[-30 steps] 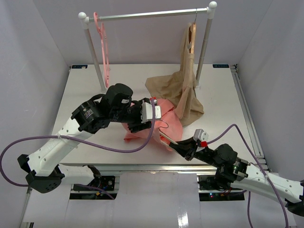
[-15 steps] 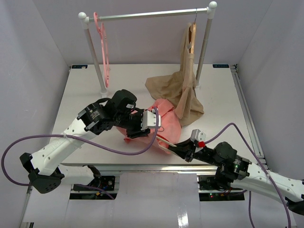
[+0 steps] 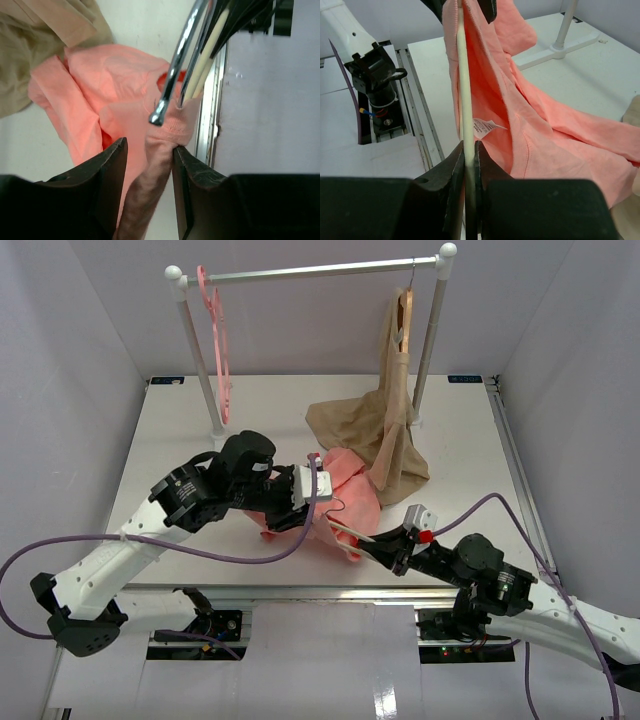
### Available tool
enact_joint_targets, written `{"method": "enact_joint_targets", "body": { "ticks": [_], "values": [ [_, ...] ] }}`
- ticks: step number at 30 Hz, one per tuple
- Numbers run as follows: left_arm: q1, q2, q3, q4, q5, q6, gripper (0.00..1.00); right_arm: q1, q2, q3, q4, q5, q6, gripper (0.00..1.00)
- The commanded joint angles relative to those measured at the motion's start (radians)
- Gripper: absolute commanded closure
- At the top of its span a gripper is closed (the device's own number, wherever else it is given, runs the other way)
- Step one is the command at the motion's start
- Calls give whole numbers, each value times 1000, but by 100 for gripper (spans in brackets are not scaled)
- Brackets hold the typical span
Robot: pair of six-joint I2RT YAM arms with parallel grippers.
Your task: Place the t-shirt on the hanger
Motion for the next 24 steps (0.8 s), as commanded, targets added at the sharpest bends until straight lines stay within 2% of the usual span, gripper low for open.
{"method": "enact_joint_targets", "body": {
  "ticks": [1,2,4,7,16,18,20,22,24],
  "values": [
    [-8,-121,-100,58,86,-126,100,-4,-19,120,172,108,-50,92],
    [-8,-133,-125,61,84,-121,96,-4,-9,129,162,75,-62,92],
    [-8,-155,-134,51,60,-105,69,-4,1,154,121,66,-71,92],
    [-8,-170,-114,41,41,-131,49,-4,-6,178,97,47,-79,92],
    [-8,-140,-61,-27,64,-123,46,-4,-72,200,24,-90,-85,92],
    [-8,-132,-57,-33,110,-111,49,-4,-69,216,2,-102,-94,92],
    [-8,-111,-52,-55,163,-93,76,-3,-71,217,-2,-105,-105,92],
    [-8,-87,-49,-72,182,-92,98,-4,-77,220,-1,-122,-121,92],
    [-10,-61,-54,-78,208,-94,100,-4,-71,243,-7,-145,-147,92]
  ]
}}
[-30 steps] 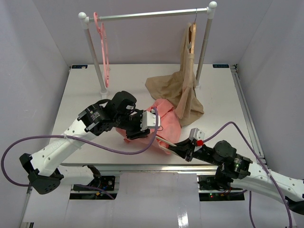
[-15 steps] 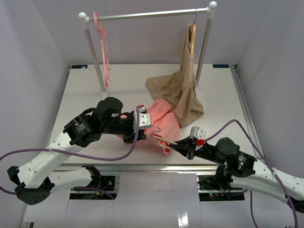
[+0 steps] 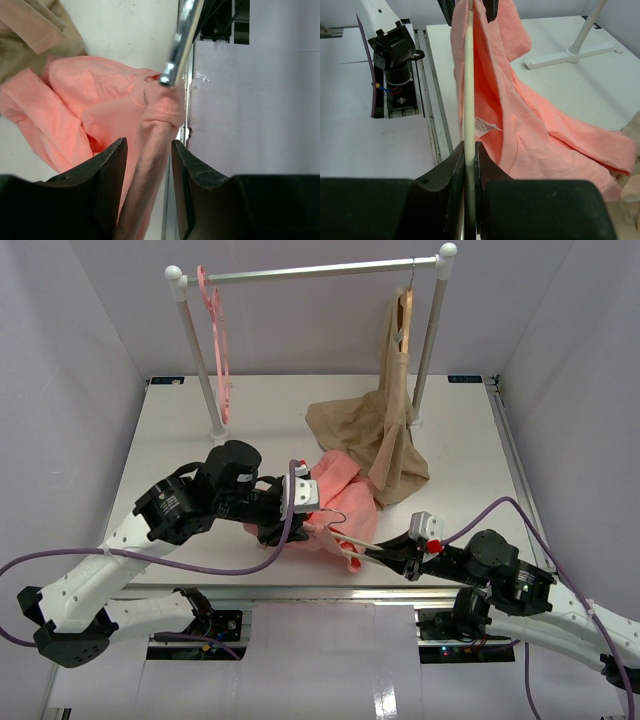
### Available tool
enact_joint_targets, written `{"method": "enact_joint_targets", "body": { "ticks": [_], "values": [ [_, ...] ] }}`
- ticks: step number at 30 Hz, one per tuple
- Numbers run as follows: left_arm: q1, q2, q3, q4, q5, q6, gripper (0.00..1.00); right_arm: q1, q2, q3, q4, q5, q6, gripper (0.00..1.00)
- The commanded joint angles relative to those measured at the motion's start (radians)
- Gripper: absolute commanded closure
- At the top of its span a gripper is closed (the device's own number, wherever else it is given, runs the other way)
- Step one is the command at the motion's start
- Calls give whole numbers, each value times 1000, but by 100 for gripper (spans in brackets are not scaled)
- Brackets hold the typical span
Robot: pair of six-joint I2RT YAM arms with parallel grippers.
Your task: Place the t-shirt on the hanger
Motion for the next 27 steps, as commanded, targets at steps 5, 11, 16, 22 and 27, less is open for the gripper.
{"method": "enact_joint_targets", "body": {
  "ticks": [5,11,16,22,27],
  "values": [
    [-2,37,0,-94,176,-12,100,-7,12,213,145,-76,-100,92],
    [-2,-56,-14,-42,173,-63,60,-7,22,275,48,-135,-161,92],
    [-3,-77,-17,-45,150,-64,54,-8,-2,262,41,-202,-176,92],
    [-1,-17,25,-108,188,-26,93,-8,11,275,7,-244,-195,92],
    [-1,37,35,-141,152,-58,100,-8,2,289,-10,-254,-200,92]
  ]
}}
